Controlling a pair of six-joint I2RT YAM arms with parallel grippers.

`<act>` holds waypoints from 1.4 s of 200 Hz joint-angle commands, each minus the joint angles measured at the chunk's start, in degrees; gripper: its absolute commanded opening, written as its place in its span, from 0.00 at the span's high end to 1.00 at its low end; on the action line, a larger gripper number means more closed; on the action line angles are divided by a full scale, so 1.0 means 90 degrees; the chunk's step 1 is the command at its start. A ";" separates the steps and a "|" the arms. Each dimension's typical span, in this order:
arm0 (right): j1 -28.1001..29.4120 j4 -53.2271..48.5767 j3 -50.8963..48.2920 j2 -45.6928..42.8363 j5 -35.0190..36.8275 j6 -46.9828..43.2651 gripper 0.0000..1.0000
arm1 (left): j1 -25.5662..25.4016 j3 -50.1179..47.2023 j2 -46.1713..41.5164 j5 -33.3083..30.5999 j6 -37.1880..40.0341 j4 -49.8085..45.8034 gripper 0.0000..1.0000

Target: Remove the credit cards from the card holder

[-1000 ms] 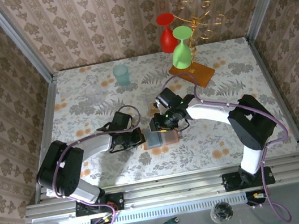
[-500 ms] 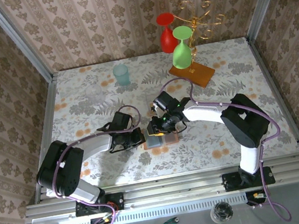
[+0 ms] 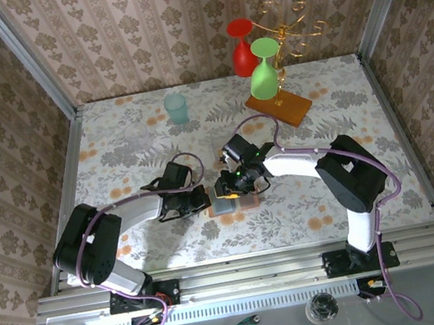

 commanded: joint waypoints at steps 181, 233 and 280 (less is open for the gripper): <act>0.0037 -0.0657 -0.0022 -0.0140 0.0821 -0.0340 0.67 | 0.0042 -0.0027 0.0058 -0.0100 0.0208 -0.0330 1.00; -0.0012 -0.0576 -0.0126 -0.0204 0.0765 -0.0320 0.67 | 0.0042 0.0012 0.0004 -0.0120 0.0215 -0.0367 1.00; -0.0032 -0.0460 -0.0219 -0.0217 0.0715 -0.0272 0.69 | 0.0039 0.0036 -0.0033 -0.0130 0.0235 -0.0401 1.00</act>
